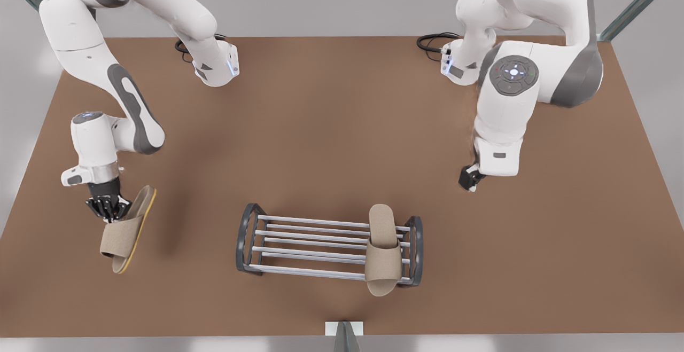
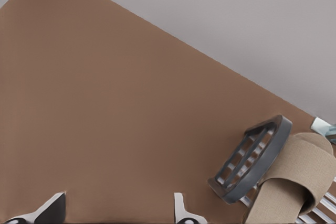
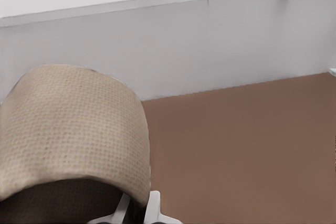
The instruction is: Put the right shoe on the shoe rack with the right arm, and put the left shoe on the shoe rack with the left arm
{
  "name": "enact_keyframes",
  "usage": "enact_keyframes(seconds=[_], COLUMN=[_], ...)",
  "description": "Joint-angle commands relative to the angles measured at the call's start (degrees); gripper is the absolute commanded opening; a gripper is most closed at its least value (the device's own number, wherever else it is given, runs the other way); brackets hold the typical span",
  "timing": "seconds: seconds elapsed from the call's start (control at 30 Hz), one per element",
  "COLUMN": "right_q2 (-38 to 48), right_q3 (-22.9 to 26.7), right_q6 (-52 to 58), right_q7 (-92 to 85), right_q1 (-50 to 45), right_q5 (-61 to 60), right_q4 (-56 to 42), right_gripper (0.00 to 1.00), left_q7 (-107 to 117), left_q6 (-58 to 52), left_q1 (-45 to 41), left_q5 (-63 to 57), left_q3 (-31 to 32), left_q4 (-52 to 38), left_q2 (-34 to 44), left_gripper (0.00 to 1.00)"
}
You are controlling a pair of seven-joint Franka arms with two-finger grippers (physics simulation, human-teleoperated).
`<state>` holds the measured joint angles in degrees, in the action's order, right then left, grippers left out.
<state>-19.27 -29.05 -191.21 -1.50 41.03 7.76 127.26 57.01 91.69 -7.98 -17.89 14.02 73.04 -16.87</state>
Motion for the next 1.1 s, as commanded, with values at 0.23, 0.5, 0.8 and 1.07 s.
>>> enact_keyframes(seconds=[0.23,0.5,0.8,1.07], right_q2=[25.69,-3.67,-14.04,-19.49], right_q3=[-12.69,-14.9,16.12,21.14], right_q6=[54.08,87.49,92.25,71.6], right_q7=[26.27,64.43,82.62,85.96], right_q1=[-1.39,-25.28,-62.55,-67.22], right_q5=[-11.28,23.26,23.71,23.53], right_q4=[-7.53,-50.08,-69.42,-70.31], right_gripper=[0.21,0.21,0.21,0.21], left_q7=[-57.36,-59.47,-58.85,-59.03], left_q6=[9.56,13.25,12.46,12.72], left_q1=[9.55,10.17,10.79,10.96], left_q5=[15.78,15.78,15.7,15.08], left_q3=[-8.22,-6.73,-5.94,-6.29], left_q4=[23.73,23.29,23.12,22.76], left_q2=[10.98,8.87,8.61,7.2], left_gripper=[1.0,1.0,1.0,1.0])
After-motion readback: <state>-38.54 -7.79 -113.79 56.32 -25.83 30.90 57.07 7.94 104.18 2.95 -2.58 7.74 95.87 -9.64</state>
